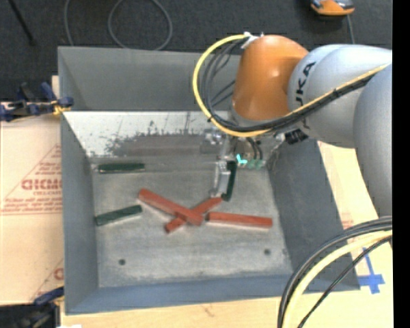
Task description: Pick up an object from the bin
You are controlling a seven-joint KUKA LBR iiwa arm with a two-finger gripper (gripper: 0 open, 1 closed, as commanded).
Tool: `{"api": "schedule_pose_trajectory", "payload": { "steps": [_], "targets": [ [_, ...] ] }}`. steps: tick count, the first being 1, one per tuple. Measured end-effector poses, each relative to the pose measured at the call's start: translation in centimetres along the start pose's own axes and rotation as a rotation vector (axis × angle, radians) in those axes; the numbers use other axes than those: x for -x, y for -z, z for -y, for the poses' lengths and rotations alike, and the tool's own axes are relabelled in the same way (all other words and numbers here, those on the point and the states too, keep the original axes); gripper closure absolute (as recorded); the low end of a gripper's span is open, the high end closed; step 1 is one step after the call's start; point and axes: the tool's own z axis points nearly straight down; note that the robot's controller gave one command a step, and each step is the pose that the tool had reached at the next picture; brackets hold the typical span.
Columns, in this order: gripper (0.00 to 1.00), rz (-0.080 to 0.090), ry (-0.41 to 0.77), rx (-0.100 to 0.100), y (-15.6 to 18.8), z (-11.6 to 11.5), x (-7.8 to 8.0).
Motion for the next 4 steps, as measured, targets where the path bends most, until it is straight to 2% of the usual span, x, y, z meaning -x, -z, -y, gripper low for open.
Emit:
{"api": "schedule_pose_trajectory", "payload": {
  "steps": [1, 2, 3, 4],
  "targets": [
    [0.00, 0.000, -0.004, 0.001, -8.5, 0.3, -3.8],
    [1.00, 0.009, -0.004, 0.001, -8.0, 0.2, -3.4],
    [1.00, 0.015, 0.007, 0.000, -0.3, -0.3, -4.2],
    [1.00, 0.007, -0.001, 0.000, 9.0, 0.0, -6.0]
  ]
}}
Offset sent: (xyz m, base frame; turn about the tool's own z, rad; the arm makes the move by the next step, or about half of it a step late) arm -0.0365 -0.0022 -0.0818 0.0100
